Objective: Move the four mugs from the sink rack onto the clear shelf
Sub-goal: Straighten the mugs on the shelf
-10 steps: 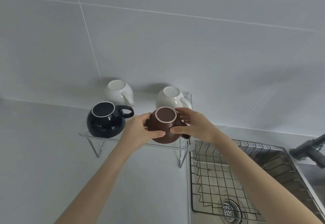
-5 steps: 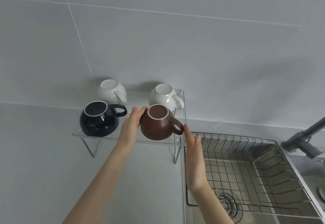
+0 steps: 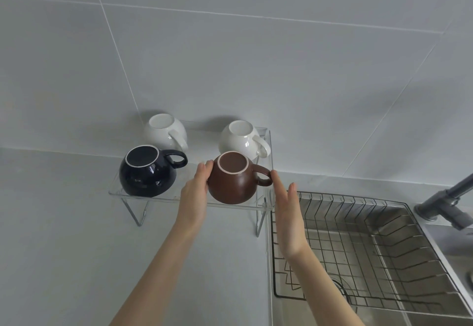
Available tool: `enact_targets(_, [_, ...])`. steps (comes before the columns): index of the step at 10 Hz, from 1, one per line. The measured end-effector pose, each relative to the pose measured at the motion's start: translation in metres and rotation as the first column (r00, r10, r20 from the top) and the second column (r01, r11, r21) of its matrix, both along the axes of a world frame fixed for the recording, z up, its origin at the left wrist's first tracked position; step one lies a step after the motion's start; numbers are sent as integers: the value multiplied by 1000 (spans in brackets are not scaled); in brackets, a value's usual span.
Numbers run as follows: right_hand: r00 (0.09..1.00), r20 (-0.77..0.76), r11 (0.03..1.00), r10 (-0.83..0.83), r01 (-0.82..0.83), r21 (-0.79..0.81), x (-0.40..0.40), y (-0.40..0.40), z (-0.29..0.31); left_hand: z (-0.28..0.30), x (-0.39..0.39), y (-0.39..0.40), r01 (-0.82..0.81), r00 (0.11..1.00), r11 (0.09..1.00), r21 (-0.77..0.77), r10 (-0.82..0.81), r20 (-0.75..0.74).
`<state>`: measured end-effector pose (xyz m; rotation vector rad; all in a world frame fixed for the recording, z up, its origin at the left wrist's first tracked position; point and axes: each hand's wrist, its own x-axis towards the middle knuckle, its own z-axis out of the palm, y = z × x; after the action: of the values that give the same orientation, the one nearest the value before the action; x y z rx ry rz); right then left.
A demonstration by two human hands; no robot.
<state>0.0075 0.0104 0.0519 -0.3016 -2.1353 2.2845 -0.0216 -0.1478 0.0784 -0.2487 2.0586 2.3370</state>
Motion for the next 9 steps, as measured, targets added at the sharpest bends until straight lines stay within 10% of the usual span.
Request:
enact_targets(5, [997, -66, 981, -46, 32, -193, -17, 15, 11, 12, -18, -10, -31, 999, 998, -55, 32, 21])
enact_targets(9, [992, -34, 992, 125, -125, 3, -51, -1, 21, 11, -103, 8, 166, 984, 976, -140, -154, 88])
